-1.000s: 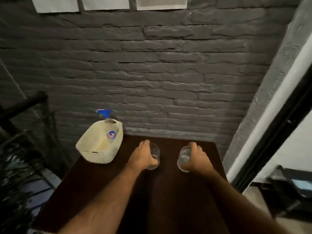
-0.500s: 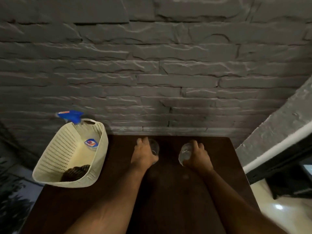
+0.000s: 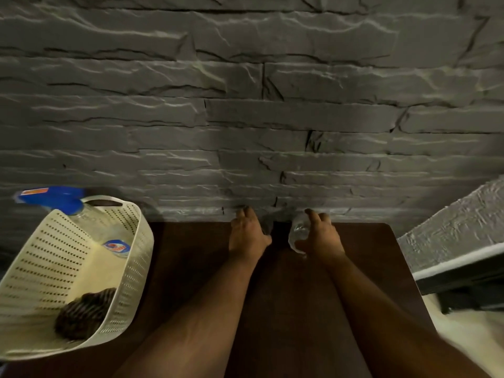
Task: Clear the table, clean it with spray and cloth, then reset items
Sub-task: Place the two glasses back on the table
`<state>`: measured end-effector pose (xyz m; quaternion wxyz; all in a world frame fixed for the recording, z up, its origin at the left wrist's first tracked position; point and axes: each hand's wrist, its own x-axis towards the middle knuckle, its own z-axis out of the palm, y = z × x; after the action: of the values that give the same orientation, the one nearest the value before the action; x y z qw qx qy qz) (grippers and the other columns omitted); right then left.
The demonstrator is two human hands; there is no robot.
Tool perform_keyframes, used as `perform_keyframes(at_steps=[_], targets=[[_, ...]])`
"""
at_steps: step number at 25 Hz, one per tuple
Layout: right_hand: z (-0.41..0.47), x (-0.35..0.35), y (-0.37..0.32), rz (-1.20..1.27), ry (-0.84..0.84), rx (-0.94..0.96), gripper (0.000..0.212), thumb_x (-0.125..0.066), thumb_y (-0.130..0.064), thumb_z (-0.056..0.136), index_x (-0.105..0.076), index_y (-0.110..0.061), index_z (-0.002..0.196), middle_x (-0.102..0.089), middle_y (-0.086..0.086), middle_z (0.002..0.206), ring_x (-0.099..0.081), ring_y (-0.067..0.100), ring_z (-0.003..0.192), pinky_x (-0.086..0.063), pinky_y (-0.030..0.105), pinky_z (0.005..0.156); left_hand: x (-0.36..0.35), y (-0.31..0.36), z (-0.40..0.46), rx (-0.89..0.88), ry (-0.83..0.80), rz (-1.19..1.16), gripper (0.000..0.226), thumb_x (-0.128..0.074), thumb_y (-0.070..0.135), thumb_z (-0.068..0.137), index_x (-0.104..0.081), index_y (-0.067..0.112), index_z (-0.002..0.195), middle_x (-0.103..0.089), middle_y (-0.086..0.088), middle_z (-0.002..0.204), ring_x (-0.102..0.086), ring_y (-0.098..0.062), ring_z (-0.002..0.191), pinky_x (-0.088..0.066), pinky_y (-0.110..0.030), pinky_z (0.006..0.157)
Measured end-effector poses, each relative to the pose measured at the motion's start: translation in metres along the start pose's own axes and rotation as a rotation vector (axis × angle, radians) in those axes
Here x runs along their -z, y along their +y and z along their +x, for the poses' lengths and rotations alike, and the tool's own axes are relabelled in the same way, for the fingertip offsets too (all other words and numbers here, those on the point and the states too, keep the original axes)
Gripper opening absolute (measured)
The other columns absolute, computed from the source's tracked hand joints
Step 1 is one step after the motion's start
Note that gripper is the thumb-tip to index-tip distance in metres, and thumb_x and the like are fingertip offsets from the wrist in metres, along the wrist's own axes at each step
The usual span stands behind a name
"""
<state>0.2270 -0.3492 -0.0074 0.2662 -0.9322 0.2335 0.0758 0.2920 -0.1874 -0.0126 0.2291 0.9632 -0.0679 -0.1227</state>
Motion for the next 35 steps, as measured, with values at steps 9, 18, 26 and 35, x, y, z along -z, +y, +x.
perform_keyframes(at_steps=[9,18,26,35], targets=[[0.008,-0.006,0.003,0.062,0.025,0.001,0.100,-0.086,-0.024,0.068,-0.028,-0.016,0.149,-0.037,0.012,0.149,-0.046,0.035,0.130,-0.046,0.046,0.103,-0.009,0.005,0.004,0.055,0.041,-0.066,0.104,-0.079,0.036,0.074,-0.013,0.011,0.149,-0.025,-0.015,0.152,-0.032,-0.031,0.136,-0.037,-0.036,0.106],[0.016,-0.009,0.007,0.082,0.004,0.046,0.100,-0.086,-0.028,0.067,-0.027,-0.022,0.148,-0.034,0.013,0.147,-0.045,0.037,0.129,-0.048,0.052,0.101,-0.013,0.004,0.004,0.039,0.044,-0.053,0.107,-0.079,0.039,0.073,-0.009,0.011,0.150,-0.022,-0.015,0.154,-0.031,-0.030,0.138,-0.036,-0.036,0.107],[-0.038,-0.014,0.013,-0.061,0.306,0.188,0.097,-0.081,-0.045,0.069,-0.032,-0.014,0.147,-0.032,0.017,0.153,-0.030,0.036,0.141,-0.032,0.049,0.113,0.003,-0.015,-0.038,0.027,0.016,-0.049,0.122,-0.075,0.053,0.071,0.007,0.011,0.151,-0.001,-0.014,0.160,-0.005,-0.029,0.147,-0.019,-0.037,0.117],[-0.207,-0.030,-0.041,-0.130,0.321,0.500,0.041,-0.071,-0.031,0.082,-0.064,-0.014,0.120,-0.056,0.014,0.132,-0.048,0.035,0.122,-0.046,0.043,0.094,0.042,-0.077,-0.235,0.115,0.206,-0.168,0.086,-0.062,0.041,0.088,-0.013,0.012,0.152,-0.011,-0.008,0.159,-0.015,-0.022,0.146,-0.020,-0.033,0.116]])
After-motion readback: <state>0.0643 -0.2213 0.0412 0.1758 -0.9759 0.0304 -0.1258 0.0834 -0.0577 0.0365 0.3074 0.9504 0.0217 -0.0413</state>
